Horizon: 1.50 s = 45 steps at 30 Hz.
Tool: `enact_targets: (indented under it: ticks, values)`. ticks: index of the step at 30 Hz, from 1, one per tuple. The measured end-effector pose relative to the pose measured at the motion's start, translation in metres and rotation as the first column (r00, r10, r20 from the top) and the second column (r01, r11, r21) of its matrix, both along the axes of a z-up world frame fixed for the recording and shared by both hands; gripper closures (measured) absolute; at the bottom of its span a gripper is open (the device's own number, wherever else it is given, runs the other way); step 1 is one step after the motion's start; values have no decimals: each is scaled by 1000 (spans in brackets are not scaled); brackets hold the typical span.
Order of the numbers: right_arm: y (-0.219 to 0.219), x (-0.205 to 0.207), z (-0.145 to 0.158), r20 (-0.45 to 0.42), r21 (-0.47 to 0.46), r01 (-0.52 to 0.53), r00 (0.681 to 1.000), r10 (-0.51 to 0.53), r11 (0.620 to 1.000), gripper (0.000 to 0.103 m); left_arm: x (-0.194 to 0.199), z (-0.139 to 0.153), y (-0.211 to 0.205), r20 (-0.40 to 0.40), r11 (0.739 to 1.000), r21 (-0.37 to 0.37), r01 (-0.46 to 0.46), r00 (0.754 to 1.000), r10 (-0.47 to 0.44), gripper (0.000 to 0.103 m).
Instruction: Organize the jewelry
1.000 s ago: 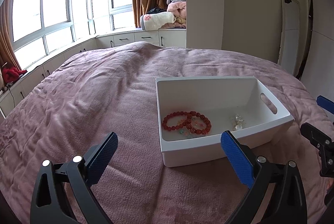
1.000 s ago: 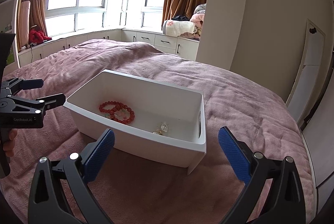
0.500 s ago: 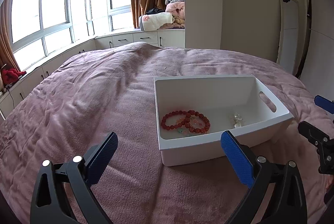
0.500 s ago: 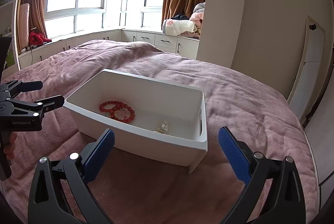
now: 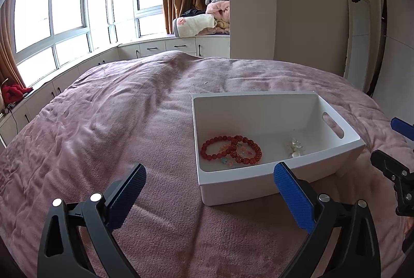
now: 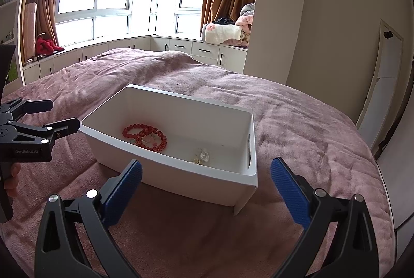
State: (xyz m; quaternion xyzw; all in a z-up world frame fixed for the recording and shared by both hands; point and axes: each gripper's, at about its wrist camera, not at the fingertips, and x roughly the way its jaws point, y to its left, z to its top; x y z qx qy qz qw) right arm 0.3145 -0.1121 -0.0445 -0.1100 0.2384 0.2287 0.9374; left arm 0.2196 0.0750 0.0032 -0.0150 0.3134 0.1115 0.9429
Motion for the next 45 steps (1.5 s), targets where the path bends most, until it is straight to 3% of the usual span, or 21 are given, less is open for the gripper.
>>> enact_targets:
  ticks: [45]
  values:
    - [-4, -1, 0, 17, 31, 7, 1000, -8, 1000, 5, 1, 0, -5, 8, 999, 21, 29, 1000, -29, 3]
